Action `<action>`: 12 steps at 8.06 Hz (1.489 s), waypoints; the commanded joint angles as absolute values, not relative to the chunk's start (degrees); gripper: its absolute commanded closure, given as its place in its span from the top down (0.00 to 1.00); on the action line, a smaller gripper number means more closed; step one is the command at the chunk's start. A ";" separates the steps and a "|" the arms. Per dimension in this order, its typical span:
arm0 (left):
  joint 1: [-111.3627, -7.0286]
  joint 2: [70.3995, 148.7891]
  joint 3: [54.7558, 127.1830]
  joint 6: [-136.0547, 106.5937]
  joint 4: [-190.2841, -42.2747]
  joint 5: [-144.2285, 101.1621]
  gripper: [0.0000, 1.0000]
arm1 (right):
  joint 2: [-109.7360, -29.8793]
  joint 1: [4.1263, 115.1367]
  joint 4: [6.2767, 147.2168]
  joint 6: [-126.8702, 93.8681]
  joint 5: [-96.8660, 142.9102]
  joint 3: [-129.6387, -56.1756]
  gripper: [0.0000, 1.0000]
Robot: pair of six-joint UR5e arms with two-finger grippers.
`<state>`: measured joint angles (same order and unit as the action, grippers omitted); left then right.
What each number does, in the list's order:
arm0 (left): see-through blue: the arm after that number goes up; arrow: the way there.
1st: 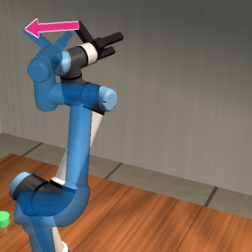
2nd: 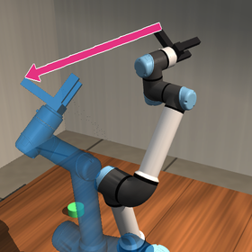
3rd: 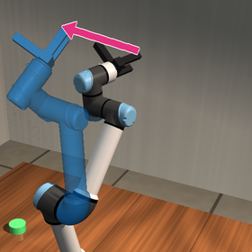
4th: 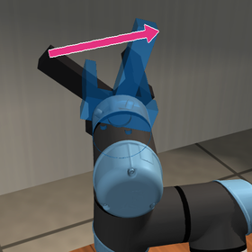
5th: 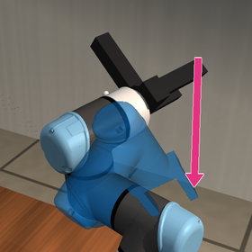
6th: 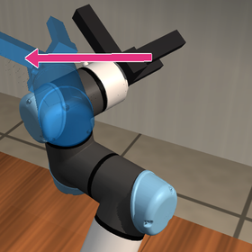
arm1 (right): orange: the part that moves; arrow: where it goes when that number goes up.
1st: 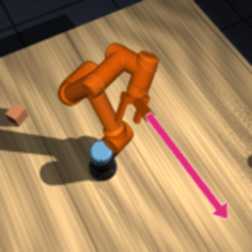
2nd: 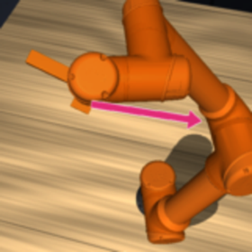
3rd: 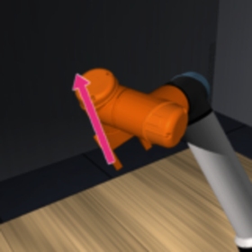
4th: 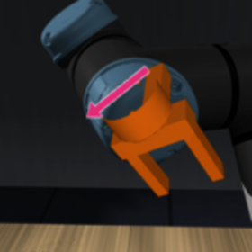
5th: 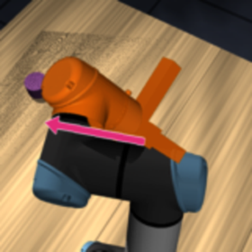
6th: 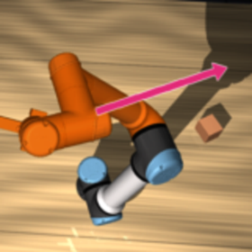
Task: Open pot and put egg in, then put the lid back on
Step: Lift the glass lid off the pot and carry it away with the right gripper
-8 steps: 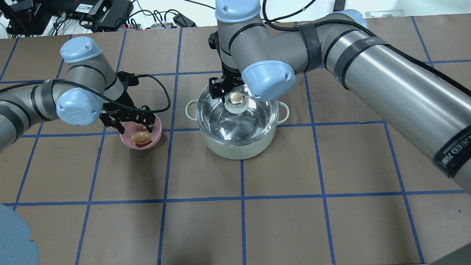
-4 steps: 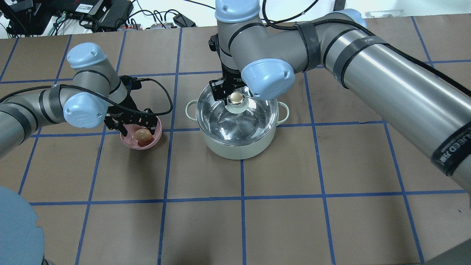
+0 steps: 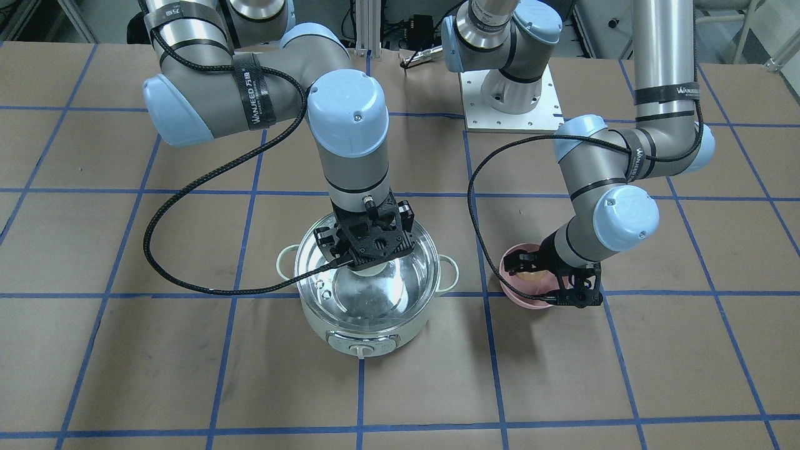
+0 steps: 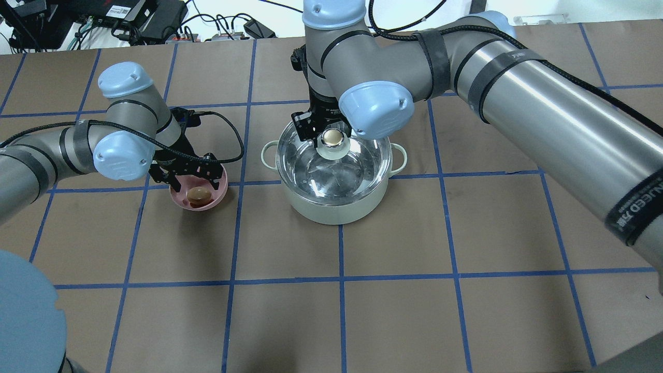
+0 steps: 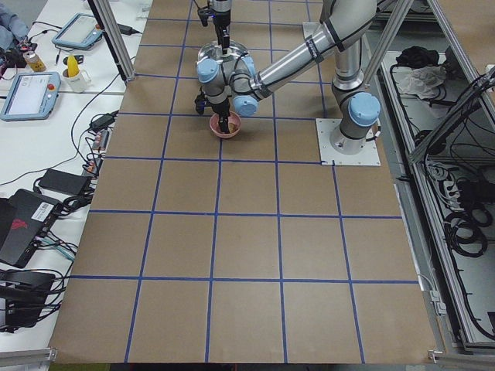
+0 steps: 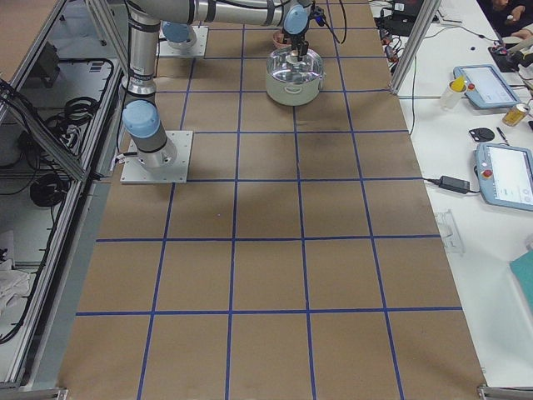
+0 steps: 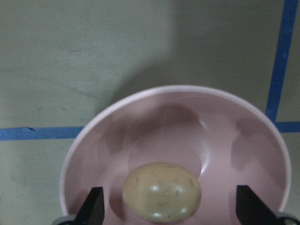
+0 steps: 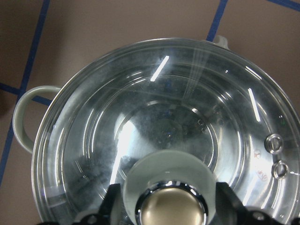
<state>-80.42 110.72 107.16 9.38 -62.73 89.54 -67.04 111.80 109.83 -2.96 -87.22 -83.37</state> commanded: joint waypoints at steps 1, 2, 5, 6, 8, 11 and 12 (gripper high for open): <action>-80.42 112.06 107.05 9.84 -61.17 89.56 1.00 | -66.88 111.80 109.78 -2.02 -87.10 -83.32 0.27; -80.42 112.06 107.05 9.84 -61.17 89.47 1.00 | -66.97 111.80 109.69 -2.02 -87.10 -83.23 0.00; -80.42 112.59 107.05 9.32 -59.86 89.47 1.00 | -67.85 111.45 109.16 -2.02 -87.62 -82.36 0.00; -80.42 112.67 107.05 9.32 -59.59 89.39 1.00 | -69.33 110.75 108.03 -2.02 -87.97 -81.48 0.00; -80.42 114.07 107.05 9.32 -58.28 89.38 1.00 | -74.25 106.47 103.91 -1.93 -87.81 -81.39 0.00; -80.42 114.35 106.96 10.19 -58.01 90.00 1.00 | -79.88 93.73 93.89 9.41 -88.14 -82.00 0.00; -80.42 114.26 106.96 10.11 -58.01 89.83 1.00 | -80.94 90.65 91.87 11.14 -89.02 -82.09 0.00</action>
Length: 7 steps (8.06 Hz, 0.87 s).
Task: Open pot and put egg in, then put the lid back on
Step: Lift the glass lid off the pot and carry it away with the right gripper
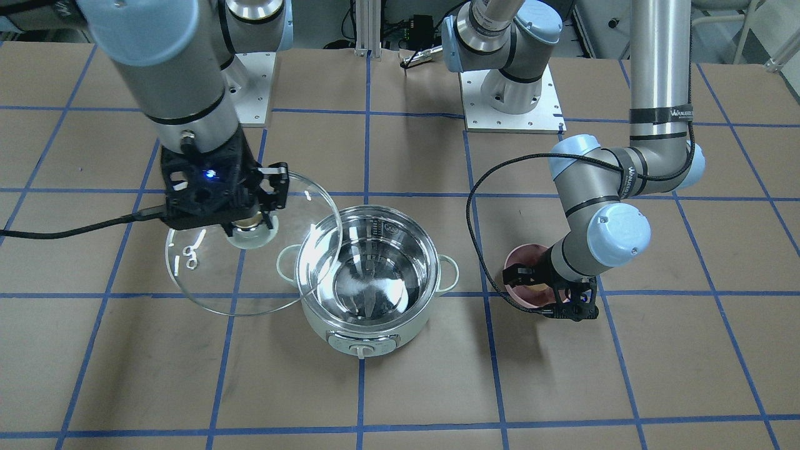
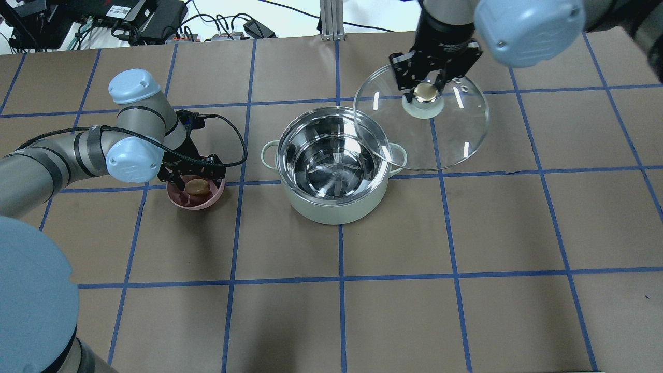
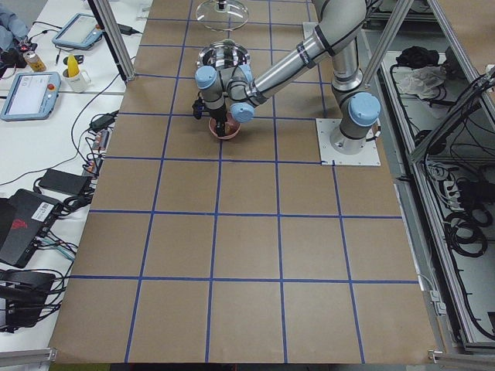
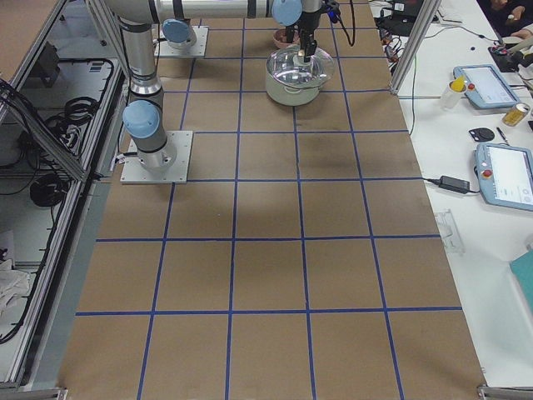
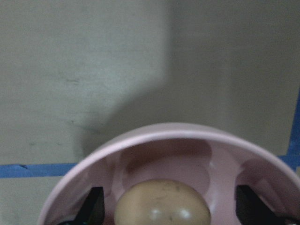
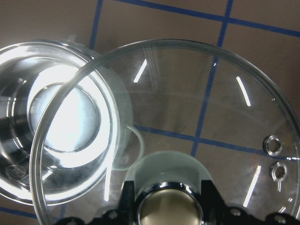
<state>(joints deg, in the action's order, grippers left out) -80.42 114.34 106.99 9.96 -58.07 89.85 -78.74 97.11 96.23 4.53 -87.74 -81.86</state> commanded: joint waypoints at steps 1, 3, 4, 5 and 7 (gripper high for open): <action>-80.42 114.26 106.96 10.19 -58.09 89.74 1.00 | -81.90 88.53 91.41 11.77 -90.60 -82.09 0.00; -80.42 114.17 106.96 10.20 -58.10 89.82 1.00 | -82.44 87.45 90.88 13.69 -93.06 -82.18 0.00; -80.42 113.82 106.96 10.28 -58.53 89.91 1.00 | -83.05 86.84 90.36 14.41 -94.99 -82.18 0.00; -80.42 113.73 106.96 10.54 -58.97 90.00 1.00 | -83.23 86.49 89.39 14.41 -95.10 -82.35 0.00; -80.42 113.47 106.35 10.72 -62.47 89.91 1.00 | -83.15 86.05 88.85 14.50 -94.75 -82.88 0.00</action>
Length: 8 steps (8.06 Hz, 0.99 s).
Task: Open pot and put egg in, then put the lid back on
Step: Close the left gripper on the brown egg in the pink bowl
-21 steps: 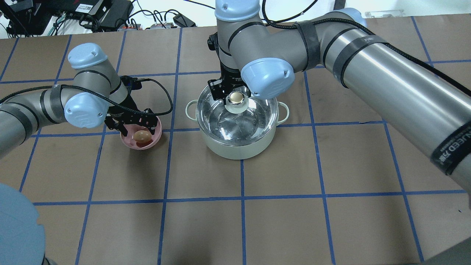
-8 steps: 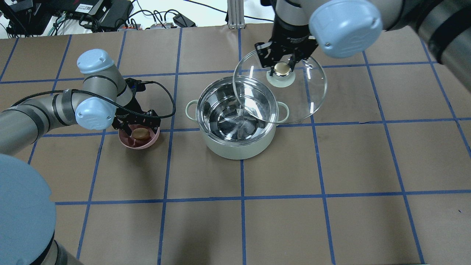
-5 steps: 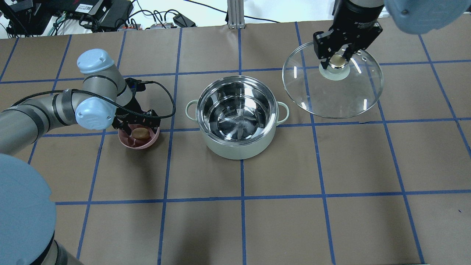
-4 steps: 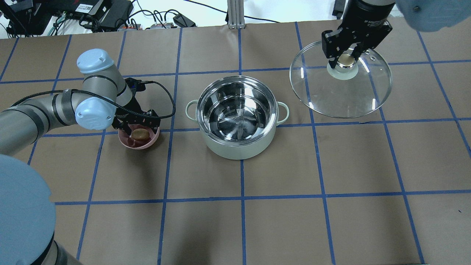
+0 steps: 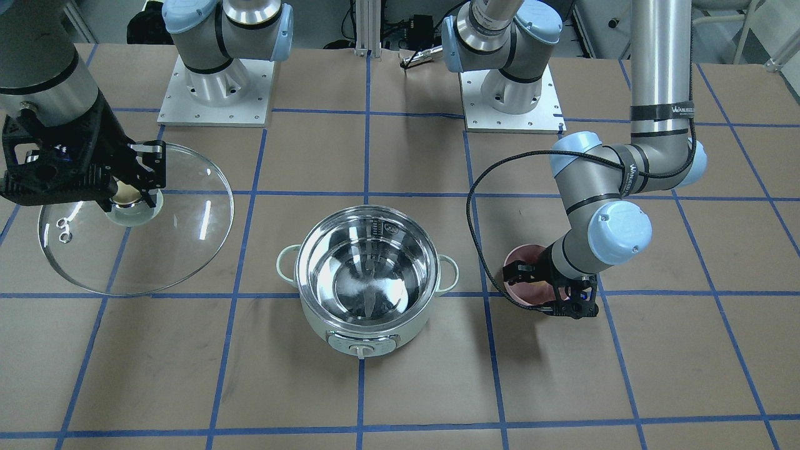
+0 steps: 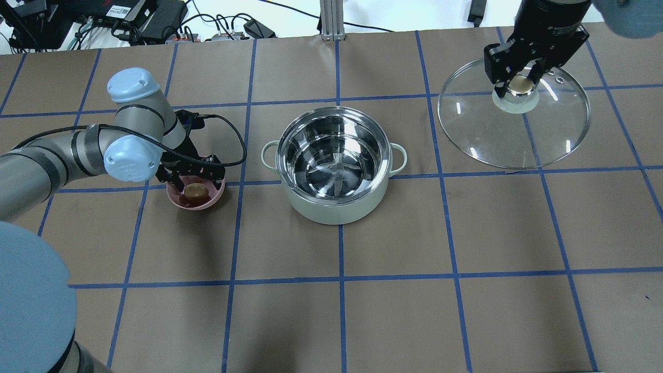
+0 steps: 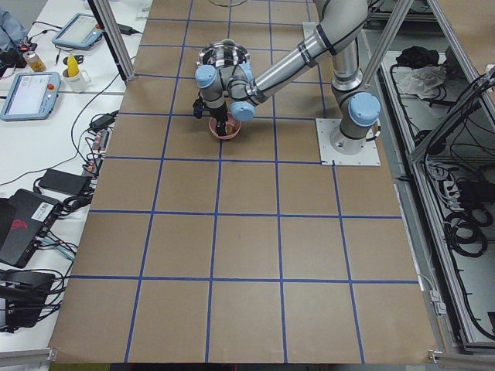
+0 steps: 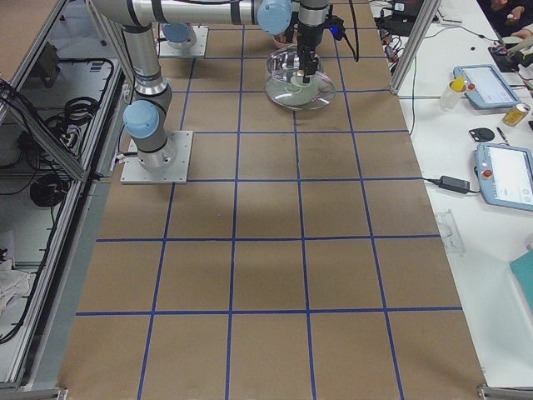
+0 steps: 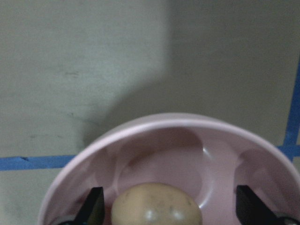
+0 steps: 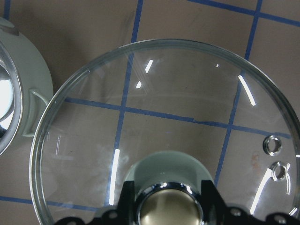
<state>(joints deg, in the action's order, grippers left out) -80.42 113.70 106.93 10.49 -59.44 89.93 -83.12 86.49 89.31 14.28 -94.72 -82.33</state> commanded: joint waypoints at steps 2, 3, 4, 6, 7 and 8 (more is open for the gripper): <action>-80.42 113.38 105.21 10.72 -65.12 89.82 1.00 | -83.14 85.96 89.03 14.50 -94.66 -83.32 0.00; -80.42 113.38 105.21 10.72 -65.21 89.82 1.00 | -83.14 85.78 89.03 15.20 -95.09 -83.32 0.00; -80.42 113.38 105.21 10.81 -65.21 89.82 1.00 | -83.14 85.87 89.12 15.90 -95.10 -83.41 0.00; -80.42 113.47 105.29 10.55 -65.21 89.82 0.76 | -83.23 85.87 89.03 15.91 -95.10 -83.50 0.00; -80.51 113.47 105.29 10.46 -65.21 89.82 0.59 | -83.15 85.87 88.86 16.08 -95.10 -83.50 0.00; -80.42 113.55 105.29 10.37 -65.21 89.82 0.57 | -83.14 85.87 88.68 16.17 -95.10 -83.50 0.00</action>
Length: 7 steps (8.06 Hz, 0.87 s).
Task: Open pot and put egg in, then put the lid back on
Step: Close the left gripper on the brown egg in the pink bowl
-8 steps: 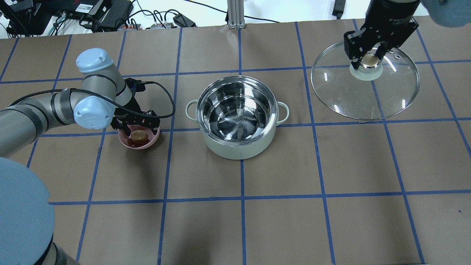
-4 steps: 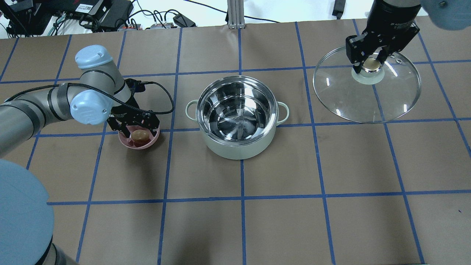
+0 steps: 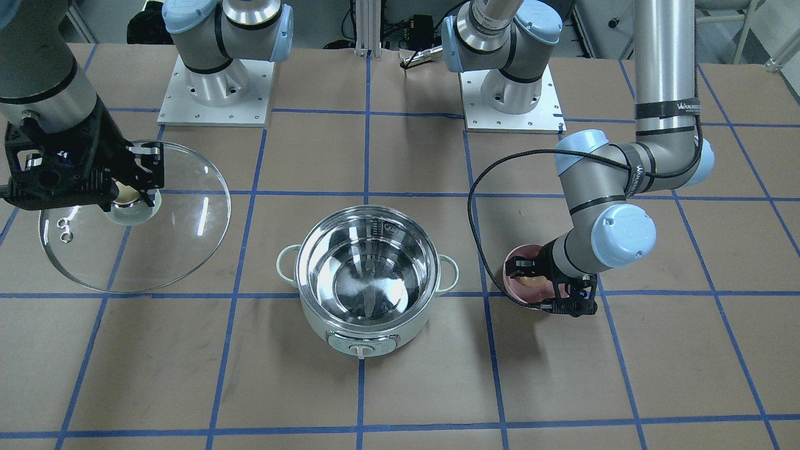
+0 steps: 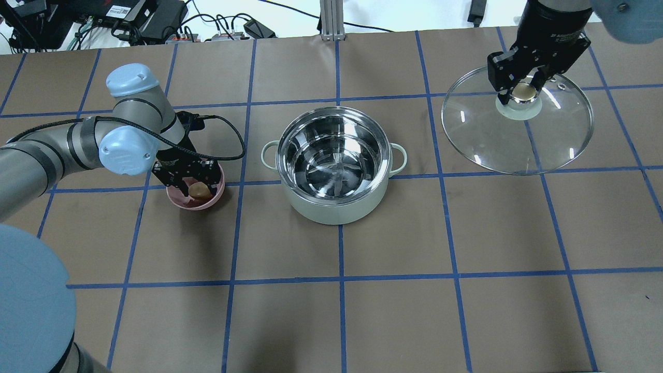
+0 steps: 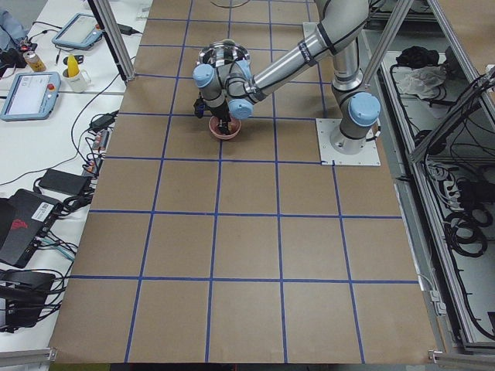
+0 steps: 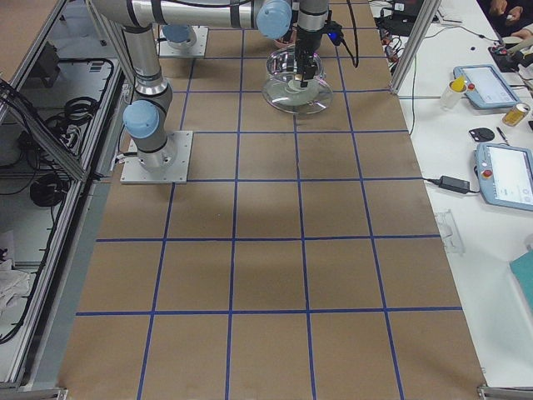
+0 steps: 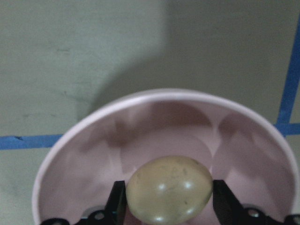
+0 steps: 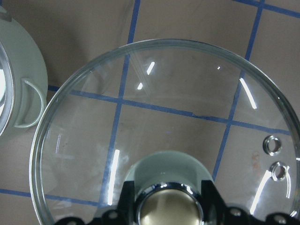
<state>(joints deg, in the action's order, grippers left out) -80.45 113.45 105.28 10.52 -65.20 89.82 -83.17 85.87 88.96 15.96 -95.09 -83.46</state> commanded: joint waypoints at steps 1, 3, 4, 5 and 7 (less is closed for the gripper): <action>-80.42 113.64 105.29 10.37 -65.21 89.82 0.36 | -83.14 85.78 88.77 16.17 -95.10 -83.50 0.00; -80.42 113.64 105.29 10.46 -65.21 89.82 0.20 | -83.14 85.69 88.86 16.26 -95.19 -83.50 0.00; -80.42 113.64 105.21 10.37 -65.13 89.82 0.19 | -83.14 85.69 88.86 16.52 -95.27 -83.50 0.00; -80.42 113.38 104.94 10.63 -65.13 89.65 0.17 | -83.14 85.69 88.94 16.61 -95.36 -83.50 0.00; -80.60 110.15 100.92 10.37 -67.91 89.21 0.17 | -83.14 84.73 89.03 17.66 -95.27 -83.50 0.00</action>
<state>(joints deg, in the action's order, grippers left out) -80.50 112.75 103.84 10.53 -65.43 89.63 -83.14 85.56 88.96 16.65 -95.29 -83.50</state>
